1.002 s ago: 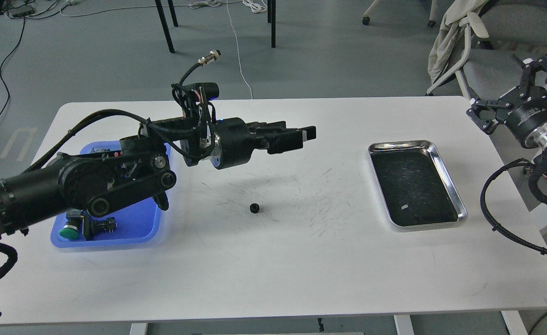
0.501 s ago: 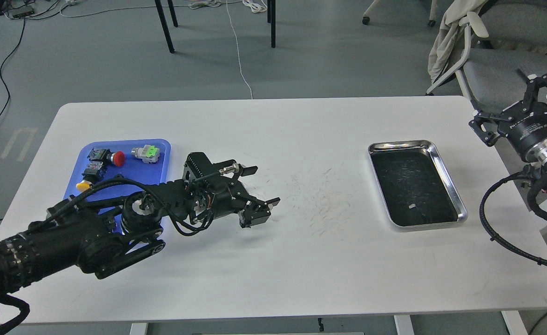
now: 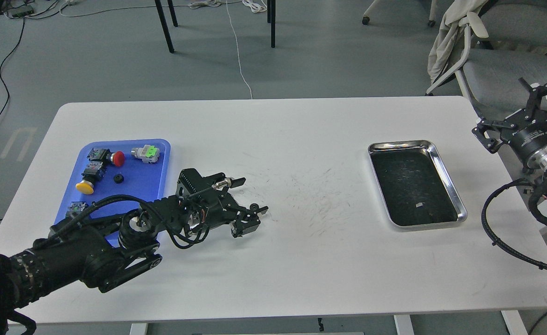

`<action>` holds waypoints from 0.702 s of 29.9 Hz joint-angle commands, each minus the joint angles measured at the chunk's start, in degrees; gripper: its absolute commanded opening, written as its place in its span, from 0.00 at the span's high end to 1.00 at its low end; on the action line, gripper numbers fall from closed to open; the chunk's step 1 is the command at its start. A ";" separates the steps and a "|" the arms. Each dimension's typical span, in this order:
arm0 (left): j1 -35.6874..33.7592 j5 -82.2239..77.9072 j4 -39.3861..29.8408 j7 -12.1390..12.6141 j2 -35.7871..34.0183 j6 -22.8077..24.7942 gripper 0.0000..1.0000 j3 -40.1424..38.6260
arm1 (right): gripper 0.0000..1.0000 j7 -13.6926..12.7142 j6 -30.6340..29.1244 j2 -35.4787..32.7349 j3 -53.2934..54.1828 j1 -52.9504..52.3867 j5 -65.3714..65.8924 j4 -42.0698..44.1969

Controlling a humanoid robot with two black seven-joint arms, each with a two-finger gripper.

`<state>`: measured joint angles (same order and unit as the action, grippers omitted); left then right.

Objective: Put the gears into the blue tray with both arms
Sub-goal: 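Reach the left gripper to the second gear on the table and grasp it, then carry the gear with the left gripper over the blue tray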

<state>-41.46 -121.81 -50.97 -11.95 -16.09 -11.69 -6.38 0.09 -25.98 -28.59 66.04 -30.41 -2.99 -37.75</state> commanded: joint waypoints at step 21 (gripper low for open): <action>2.09 -0.19 0.08 -0.27 -0.43 0.61 0.90 -0.04 | 0.05 0.26 0.32 0.11 -0.12 0.00 0.00 0.05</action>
<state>-39.38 -122.00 -50.88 -12.22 -16.37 -11.20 -6.34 0.35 -25.67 -28.49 65.91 -30.41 -2.99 -37.70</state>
